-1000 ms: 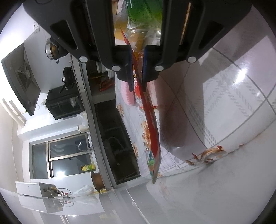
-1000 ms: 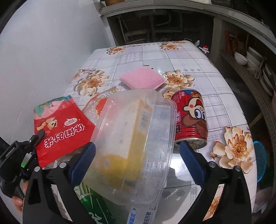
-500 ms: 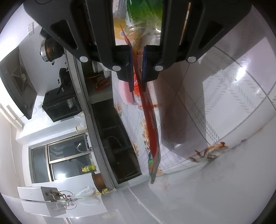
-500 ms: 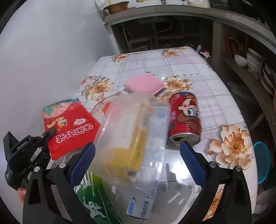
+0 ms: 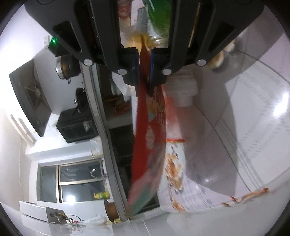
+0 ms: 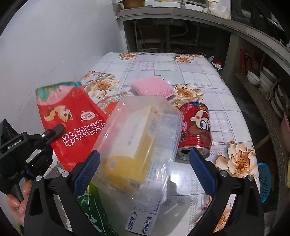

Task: Collect trash
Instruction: 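Lift the red snack bag with the left tool while the right tool reaches toward the red can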

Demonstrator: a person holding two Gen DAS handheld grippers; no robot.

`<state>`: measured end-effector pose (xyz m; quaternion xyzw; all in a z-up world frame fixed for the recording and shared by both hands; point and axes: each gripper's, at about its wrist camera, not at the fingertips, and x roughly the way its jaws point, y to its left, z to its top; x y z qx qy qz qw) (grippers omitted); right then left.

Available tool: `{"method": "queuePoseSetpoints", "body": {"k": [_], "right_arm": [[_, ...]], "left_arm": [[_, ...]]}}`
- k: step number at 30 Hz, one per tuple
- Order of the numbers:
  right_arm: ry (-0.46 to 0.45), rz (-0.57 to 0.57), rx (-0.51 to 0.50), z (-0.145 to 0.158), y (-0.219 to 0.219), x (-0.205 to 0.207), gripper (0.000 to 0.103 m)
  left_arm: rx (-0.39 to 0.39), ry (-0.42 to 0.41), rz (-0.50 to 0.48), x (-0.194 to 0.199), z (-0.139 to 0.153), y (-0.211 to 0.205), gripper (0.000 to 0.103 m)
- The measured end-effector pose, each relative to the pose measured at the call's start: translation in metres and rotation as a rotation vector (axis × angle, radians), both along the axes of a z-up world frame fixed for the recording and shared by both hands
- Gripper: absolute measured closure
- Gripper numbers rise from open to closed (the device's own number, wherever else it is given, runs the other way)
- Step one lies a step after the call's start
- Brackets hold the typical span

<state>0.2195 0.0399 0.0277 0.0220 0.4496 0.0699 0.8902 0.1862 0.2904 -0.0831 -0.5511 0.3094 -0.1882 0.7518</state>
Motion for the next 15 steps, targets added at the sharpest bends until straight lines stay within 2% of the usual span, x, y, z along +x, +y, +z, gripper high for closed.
{"method": "queuePoseSetpoints", "body": {"k": [8, 15], "right_arm": [[0.002, 0.008, 0.062, 0.003, -0.019, -0.007, 0.007], [-0.067, -0.042, 0.175, 0.019, -0.072, -0.02, 0.007]], "left_arm": [[-0.065, -0.032, -0.076, 0.005, 0.006, -0.015, 0.096], [0.057, -0.058, -0.031, -0.003, 0.021, -0.009, 0.096]]}}
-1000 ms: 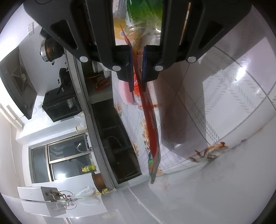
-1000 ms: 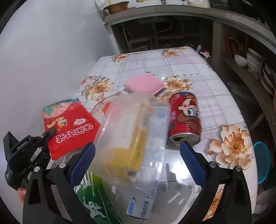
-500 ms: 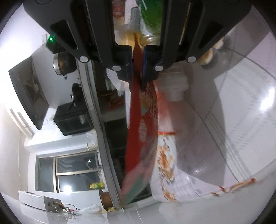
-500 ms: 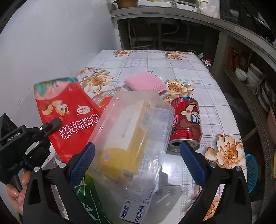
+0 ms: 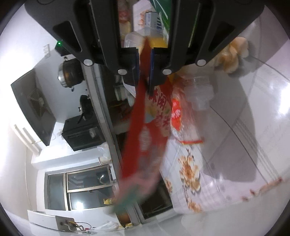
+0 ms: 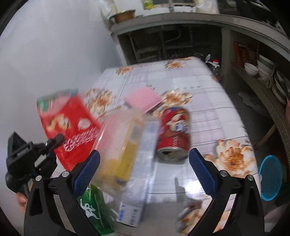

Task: Collect trash
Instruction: 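Lift the red snack bag with the left tool while the right tool reaches toward the red can, then grasp the red cartoon can with the right tool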

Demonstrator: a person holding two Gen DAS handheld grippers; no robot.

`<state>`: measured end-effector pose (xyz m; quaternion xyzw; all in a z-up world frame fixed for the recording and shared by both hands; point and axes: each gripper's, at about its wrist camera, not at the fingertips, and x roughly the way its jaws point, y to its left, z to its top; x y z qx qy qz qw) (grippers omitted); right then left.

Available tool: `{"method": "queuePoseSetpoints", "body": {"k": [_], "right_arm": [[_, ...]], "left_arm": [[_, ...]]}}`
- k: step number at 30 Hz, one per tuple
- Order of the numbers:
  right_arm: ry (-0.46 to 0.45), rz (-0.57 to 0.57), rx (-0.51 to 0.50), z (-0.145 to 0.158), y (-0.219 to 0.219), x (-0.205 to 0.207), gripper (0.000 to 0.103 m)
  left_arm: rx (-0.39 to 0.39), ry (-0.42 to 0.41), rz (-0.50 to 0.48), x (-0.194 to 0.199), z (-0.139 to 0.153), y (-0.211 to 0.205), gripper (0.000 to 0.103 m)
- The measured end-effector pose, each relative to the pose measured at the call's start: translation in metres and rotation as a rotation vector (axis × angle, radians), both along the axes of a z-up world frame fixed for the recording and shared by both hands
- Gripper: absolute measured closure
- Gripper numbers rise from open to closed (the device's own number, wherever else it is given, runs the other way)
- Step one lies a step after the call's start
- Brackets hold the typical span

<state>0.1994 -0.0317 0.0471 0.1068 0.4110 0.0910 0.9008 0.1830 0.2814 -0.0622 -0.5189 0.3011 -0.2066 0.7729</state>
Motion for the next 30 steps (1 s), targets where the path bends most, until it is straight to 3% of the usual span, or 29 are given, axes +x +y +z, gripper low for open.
{"method": "queuePoseSetpoints", "body": {"k": [3, 11, 20, 30], "right_arm": [[-0.013, -0.029, 0.06, 0.004, -0.032, 0.002, 0.007], [0.106, -0.051, 0.317, -0.02, -0.094, 0.028, 0.011], [0.281, -0.064, 0.442, -0.064, -0.094, 0.078, 0.031], [0.35, -0.053, 0.495, -0.089, -0.084, 0.093, 0.041]], "left_arm": [[0.077, -0.028, 0.033, -0.007, 0.013, 0.003, 0.096], [0.263, -0.126, 0.095, -0.015, 0.059, -0.001, 0.097], [0.289, -0.126, 0.109, -0.016, 0.068, 0.0, 0.1], [0.303, -0.11, 0.111, -0.017, 0.067, -0.008, 0.1]]}}
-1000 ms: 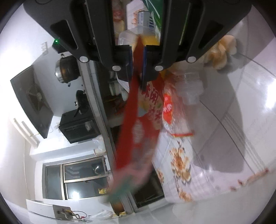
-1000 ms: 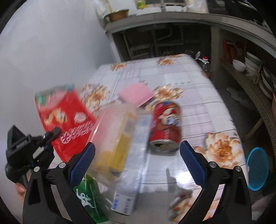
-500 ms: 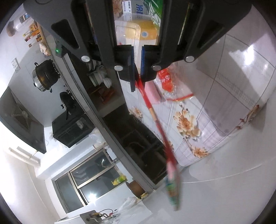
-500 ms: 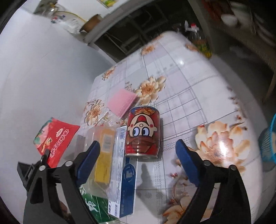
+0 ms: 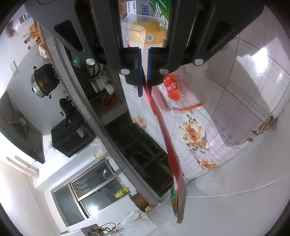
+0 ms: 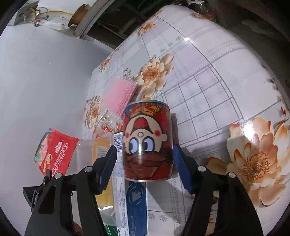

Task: Collect trash
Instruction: 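Grasp the red cartoon can with the right tool, then carry the red bag and red can in both tools to the blue wastebasket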

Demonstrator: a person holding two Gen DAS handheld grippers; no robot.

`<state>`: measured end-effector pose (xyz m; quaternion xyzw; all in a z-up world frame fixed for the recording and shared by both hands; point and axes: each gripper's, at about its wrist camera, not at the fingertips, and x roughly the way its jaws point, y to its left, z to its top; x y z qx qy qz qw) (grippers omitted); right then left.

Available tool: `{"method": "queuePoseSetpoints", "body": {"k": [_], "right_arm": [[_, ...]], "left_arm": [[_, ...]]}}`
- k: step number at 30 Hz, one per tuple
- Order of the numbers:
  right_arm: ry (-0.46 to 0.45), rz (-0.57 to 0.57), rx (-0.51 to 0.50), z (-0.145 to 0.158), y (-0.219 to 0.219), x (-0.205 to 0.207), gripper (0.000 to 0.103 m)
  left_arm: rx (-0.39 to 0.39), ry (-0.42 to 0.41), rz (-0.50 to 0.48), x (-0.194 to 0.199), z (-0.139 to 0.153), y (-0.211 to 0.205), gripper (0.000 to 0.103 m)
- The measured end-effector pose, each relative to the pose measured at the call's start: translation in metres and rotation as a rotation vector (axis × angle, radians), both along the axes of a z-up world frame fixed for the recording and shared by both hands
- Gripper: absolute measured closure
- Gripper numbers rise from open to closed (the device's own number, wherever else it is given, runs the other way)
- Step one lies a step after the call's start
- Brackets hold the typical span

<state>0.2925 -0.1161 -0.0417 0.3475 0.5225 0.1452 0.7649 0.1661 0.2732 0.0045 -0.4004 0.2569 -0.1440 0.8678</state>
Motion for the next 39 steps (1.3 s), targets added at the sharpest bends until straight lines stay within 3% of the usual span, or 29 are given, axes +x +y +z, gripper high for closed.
{"method": "queuePoseSetpoints", "body": {"k": [10, 13, 22, 39], "right_arm": [[0.025, 0.002, 0.09, -0.012, -0.005, 0.0, 0.043], [0.064, -0.013, 0.138, -0.02, -0.006, 0.002, 0.038], [0.054, -0.004, 0.185, -0.028, 0.0, 0.004, 0.039], [0.013, -0.13, 0.272, -0.025, -0.06, -0.029, 0.039]], "left_arm": [[0.001, 0.002, -0.002, 0.001, -0.001, 0.0, 0.1], [0.004, 0.001, -0.002, 0.0, -0.001, -0.001, 0.1], [0.002, 0.001, -0.002, 0.001, -0.001, -0.002, 0.1], [0.008, -0.061, 0.004, -0.002, 0.016, 0.001, 0.1]]}}
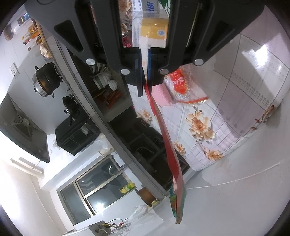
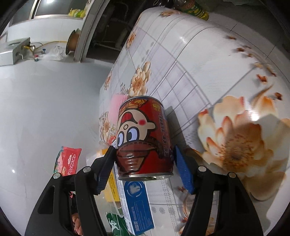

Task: Collect trash
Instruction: 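Carry the red bag and red can in both tools to the blue wastebasket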

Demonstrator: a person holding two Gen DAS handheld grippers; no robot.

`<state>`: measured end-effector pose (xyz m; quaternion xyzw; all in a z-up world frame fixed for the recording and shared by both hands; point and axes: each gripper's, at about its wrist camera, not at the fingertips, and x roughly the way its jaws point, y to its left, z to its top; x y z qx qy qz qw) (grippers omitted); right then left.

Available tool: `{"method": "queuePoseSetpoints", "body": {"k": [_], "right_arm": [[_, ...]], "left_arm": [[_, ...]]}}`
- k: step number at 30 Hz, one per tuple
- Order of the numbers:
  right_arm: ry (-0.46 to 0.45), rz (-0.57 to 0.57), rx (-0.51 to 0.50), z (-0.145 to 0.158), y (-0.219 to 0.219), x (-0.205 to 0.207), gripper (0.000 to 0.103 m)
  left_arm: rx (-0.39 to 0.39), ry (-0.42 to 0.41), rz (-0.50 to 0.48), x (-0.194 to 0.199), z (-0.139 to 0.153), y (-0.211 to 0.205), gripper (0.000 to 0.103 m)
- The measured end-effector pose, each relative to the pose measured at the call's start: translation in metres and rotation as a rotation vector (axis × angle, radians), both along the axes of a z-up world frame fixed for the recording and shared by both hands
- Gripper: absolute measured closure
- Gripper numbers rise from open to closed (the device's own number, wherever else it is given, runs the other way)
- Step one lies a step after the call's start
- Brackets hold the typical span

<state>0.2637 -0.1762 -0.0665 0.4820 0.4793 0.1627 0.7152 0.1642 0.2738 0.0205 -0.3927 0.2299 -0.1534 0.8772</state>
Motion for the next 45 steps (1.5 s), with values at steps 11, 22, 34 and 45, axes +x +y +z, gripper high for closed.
{"method": "queuePoseSetpoints", "body": {"k": [11, 22, 34, 45], "right_arm": [[-0.047, -0.048, 0.048, 0.012, -0.026, -0.033, 0.039], [-0.102, -0.14, 0.084, 0.025, -0.074, -0.076, 0.039], [-0.141, -0.358, 0.121, 0.02, -0.173, -0.145, 0.039], [-0.096, -0.607, 0.102, -0.012, -0.274, -0.237, 0.039]], "left_arm": [[0.025, -0.055, -0.057, -0.009, 0.03, -0.02, 0.1], [0.071, -0.088, -0.184, -0.013, 0.055, -0.076, 0.1], [0.133, -0.078, -0.418, 0.005, 0.068, -0.198, 0.101], [0.215, 0.038, -0.729, 0.035, 0.046, -0.375, 0.102]]}}
